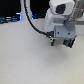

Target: Open the kcup holder, insert the kcup into the holder, and close the kcup holder

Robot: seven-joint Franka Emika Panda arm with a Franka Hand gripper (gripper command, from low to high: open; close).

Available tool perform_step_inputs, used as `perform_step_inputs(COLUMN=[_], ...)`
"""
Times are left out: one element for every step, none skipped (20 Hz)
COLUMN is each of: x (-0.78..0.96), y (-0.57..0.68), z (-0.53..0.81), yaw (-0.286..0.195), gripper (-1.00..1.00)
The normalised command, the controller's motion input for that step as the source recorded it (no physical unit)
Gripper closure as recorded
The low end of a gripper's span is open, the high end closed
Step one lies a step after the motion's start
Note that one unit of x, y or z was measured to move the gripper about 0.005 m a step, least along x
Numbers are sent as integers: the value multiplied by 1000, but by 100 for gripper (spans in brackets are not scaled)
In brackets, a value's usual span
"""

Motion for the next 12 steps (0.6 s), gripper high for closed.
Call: perform_step_inputs(x=[-479,-464,-545,-507,-501,-496,-489,-493,-526,-547,-595,-669], y=[441,469,462,502,498,483,492,505,502,474,449,431], z=[15,28,94,93,147,152,167,163,121,56,28,11], yaw=[114,106,100,96,88,91,92,88,87,92,94,91], gripper=[-100,-100,-100,-100,-100,-100,-100,-100,-100,-100,-100,-100])
